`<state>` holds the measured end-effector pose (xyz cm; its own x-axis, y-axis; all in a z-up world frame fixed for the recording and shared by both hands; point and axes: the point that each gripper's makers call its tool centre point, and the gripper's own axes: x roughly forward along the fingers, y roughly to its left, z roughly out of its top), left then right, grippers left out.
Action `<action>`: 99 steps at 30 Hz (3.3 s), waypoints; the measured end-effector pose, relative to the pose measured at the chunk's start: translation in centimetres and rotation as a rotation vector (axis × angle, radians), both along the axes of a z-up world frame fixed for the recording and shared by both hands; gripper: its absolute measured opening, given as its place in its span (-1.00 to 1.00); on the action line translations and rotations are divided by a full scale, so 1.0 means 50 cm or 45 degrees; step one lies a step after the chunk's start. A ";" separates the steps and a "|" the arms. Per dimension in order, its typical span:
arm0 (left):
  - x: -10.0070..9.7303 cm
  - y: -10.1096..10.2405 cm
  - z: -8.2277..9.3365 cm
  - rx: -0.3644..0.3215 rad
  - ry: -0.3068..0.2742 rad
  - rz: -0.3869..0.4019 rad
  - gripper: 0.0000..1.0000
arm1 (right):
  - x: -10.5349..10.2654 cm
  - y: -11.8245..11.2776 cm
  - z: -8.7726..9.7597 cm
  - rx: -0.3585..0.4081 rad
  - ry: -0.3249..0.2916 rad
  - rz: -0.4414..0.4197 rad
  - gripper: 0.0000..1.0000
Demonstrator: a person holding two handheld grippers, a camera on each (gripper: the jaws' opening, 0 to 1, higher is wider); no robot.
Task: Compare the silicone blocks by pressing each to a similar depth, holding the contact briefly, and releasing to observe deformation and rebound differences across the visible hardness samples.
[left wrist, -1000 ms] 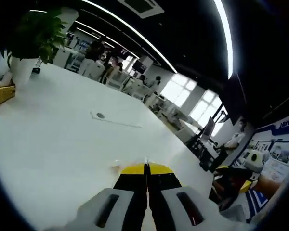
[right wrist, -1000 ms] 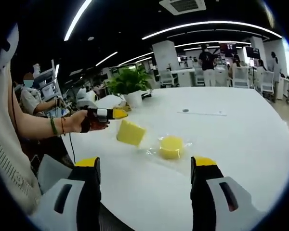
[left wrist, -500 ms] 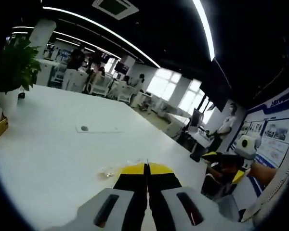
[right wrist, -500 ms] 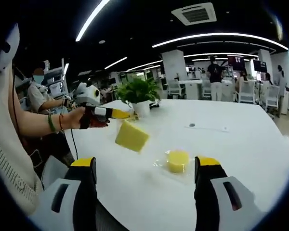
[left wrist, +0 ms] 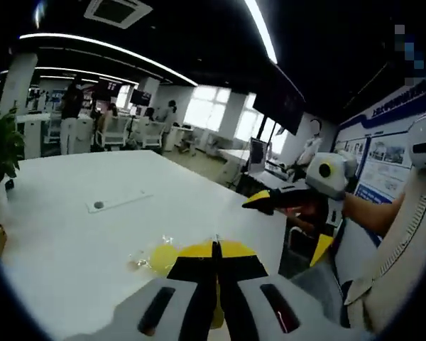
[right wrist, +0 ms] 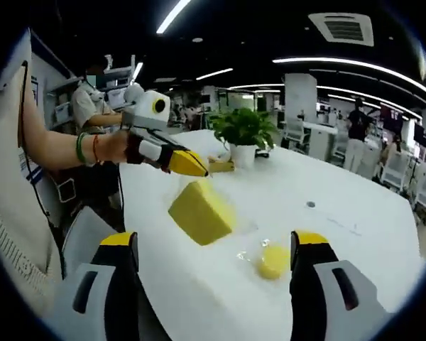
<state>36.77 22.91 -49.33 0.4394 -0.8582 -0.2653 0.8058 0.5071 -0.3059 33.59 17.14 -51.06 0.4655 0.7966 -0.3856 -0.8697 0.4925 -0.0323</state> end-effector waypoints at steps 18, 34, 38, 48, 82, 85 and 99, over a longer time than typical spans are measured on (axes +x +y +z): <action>-0.045 -0.046 0.020 0.043 -0.081 -0.216 -1.00 | 0.020 0.115 -0.072 -0.138 0.002 0.233 0.60; -0.107 -0.096 0.029 0.077 -0.165 -0.482 -1.00 | -0.005 0.128 -0.101 -0.194 0.051 0.352 0.07; -0.104 -0.095 0.030 0.081 -0.172 -0.480 -1.00 | -0.009 0.128 -0.102 -0.207 0.038 0.365 -0.09; -0.114 -0.088 0.018 0.125 -0.197 -0.489 -1.00 | -0.011 0.125 -0.106 -0.279 -0.054 0.379 -0.34; -0.106 -0.081 0.013 0.135 -0.278 -0.461 -1.00 | 0.007 0.122 -0.110 -0.352 -0.153 0.367 -0.87; -0.103 -0.081 0.011 0.137 -0.279 -0.456 -1.00 | 0.009 0.122 -0.112 -0.348 -0.139 0.366 -0.87; -0.096 -0.090 0.000 0.157 -0.251 -0.419 -1.00 | 0.011 0.114 -0.124 -0.344 -0.112 0.395 -0.85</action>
<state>31.97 18.40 -49.34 0.1994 -0.9285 -0.3131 0.9684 0.2356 -0.0821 34.15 22.86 -57.28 0.2599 0.7797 -0.5697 -0.9636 0.1714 -0.2050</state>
